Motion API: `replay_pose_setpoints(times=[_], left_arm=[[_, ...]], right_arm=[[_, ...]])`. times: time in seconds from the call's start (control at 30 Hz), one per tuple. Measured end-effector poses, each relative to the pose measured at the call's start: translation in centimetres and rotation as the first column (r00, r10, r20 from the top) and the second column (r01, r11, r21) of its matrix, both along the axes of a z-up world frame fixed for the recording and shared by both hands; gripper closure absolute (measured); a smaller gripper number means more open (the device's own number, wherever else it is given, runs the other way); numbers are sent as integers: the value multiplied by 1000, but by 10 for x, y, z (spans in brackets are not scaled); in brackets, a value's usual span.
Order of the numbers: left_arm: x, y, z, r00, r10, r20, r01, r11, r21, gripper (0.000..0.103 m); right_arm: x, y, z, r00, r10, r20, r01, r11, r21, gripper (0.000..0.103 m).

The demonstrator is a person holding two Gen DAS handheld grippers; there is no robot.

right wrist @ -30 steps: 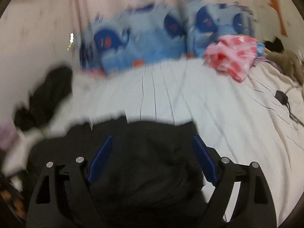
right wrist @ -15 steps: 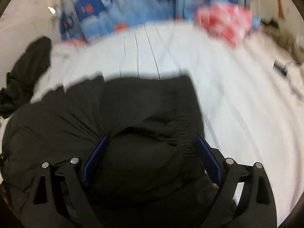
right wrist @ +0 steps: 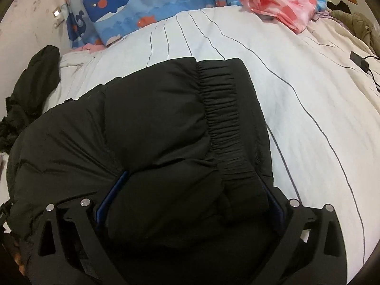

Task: Fold large clothes

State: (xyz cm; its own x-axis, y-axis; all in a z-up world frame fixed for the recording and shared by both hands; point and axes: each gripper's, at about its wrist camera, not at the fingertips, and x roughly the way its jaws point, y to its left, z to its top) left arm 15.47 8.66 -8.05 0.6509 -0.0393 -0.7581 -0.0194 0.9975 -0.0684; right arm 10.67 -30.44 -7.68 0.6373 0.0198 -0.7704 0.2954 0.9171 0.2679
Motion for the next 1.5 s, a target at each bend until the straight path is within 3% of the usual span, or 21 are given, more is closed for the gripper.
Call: replay_pose_setpoints(times=[0.3, 0.4, 0.5, 0.57, 0.63, 0.67, 0.77, 0.87, 1.0, 1.13, 1.2, 1.27, 1.33, 1.5], left_arm=[[1, -2, 0, 1000, 1, -2, -1, 1000, 7, 7], [2, -2, -1, 1000, 3, -4, -3, 1000, 7, 7], [2, -2, -2, 1000, 6, -5, -6, 1000, 10, 7], [1, -3, -3, 1000, 7, -5, -7, 1000, 16, 7], [1, -3, -2, 1000, 6, -4, -6, 1000, 16, 7], [1, -3, -2, 1000, 6, -6, -6, 1000, 14, 7], [0, -2, 5, 1000, -2, -1, 2, 1000, -12, 7], [-6, -1, 15, 999, 0, 45, 2, 999, -38, 7], [-10, 4, 23, 995, 19, 97, -15, 999, -41, 7], [1, 17, 6, 998, 58, 9, -57, 996, -74, 7], [4, 21, -3, 998, 58, -21, -60, 994, -89, 7], [4, 20, -3, 998, 52, -21, -54, 994, -91, 7], [4, 19, -2, 999, 45, -19, -46, 995, -86, 7], [1, 18, 2, 998, 61, 7, -61, 996, -71, 7]], right_arm=[[-8, 1, 3, 1000, -17, 13, 18, 1000, -23, 7], [-21, 16, 30, 989, -32, 143, 49, 992, -118, 8], [-27, 36, 64, 959, 21, 281, 38, 979, -200, 8], [-14, 46, 66, 965, 66, 255, -4, 972, -235, 8], [9, 45, 50, 985, 65, 161, -28, 975, -222, 8], [22, 40, 35, 995, 51, 88, -33, 979, -201, 7], [31, 20, 3, 1000, -8, 18, 10, 996, -89, 7], [27, 8, -6, 1000, -22, 8, 22, 999, -23, 7], [19, 11, 4, 1000, -28, 12, 29, 998, -57, 7], [-6, 19, 37, 991, -17, 133, 32, 993, -115, 7], [1, 26, 35, 995, 16, 97, -3, 990, -142, 7], [12, 27, 8, 999, 49, -8, -49, 992, -119, 7], [14, 20, -4, 999, 49, -12, -49, 997, -60, 7], [9, 18, 7, 1000, 13, -2, -13, 995, -95, 7]])
